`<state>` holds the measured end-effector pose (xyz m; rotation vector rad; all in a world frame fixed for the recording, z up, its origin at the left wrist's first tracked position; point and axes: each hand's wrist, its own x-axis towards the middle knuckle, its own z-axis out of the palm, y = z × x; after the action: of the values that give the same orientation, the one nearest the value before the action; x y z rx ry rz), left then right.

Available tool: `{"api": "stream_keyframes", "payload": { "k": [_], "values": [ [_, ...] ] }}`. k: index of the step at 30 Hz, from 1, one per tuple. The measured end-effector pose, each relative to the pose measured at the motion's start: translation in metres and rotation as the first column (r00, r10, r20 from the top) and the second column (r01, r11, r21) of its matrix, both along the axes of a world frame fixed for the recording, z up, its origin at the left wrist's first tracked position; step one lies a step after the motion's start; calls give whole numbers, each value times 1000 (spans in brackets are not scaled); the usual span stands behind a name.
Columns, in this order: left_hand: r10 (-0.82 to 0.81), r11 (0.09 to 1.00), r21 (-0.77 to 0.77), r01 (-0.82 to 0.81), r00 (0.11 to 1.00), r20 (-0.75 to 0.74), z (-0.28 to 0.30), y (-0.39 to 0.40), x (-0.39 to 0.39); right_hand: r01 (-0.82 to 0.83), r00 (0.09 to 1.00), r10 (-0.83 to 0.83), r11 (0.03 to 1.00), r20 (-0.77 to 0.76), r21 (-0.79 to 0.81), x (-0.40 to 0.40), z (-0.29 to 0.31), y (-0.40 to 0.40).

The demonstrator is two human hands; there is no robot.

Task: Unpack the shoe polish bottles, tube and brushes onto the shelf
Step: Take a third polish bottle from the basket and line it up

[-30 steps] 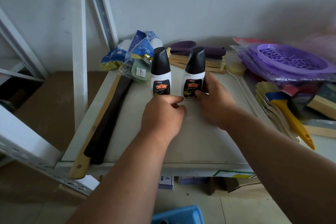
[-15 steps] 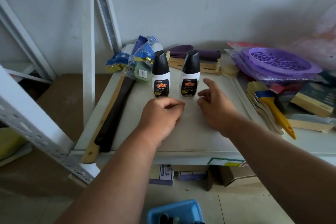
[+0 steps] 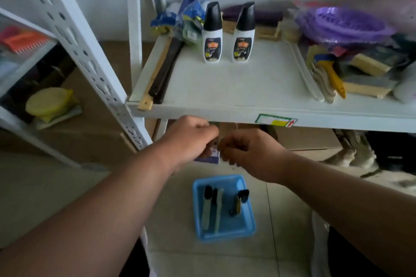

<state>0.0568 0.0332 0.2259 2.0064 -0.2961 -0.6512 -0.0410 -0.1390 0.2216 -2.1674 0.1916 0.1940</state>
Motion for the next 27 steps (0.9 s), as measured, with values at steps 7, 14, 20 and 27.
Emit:
{"api": "stream_keyframes", "payload": {
  "k": [7, 14, 20, 27],
  "values": [
    [-131, 936, 306, 173, 980, -151, -85, 19, 1, -6, 928, -68, 980, -367, -198, -25, -126, -20],
    [-360, 678, 607, 415, 907, -219, -166, 4, 17, -271, 852, -25, 833, -522, -482, -25, -229, -39],
    [-402, 585, 618, 525, 849, -342, -202, 3, 19, -343, 843, 11, 782, -538, -520, -25, -286, -26],
    [-351, 602, 645, 471, 881, -317, -203, 10, 31, -164, 925, -53, 838, -376, -521, -9, -285, -48]
  ]
}}
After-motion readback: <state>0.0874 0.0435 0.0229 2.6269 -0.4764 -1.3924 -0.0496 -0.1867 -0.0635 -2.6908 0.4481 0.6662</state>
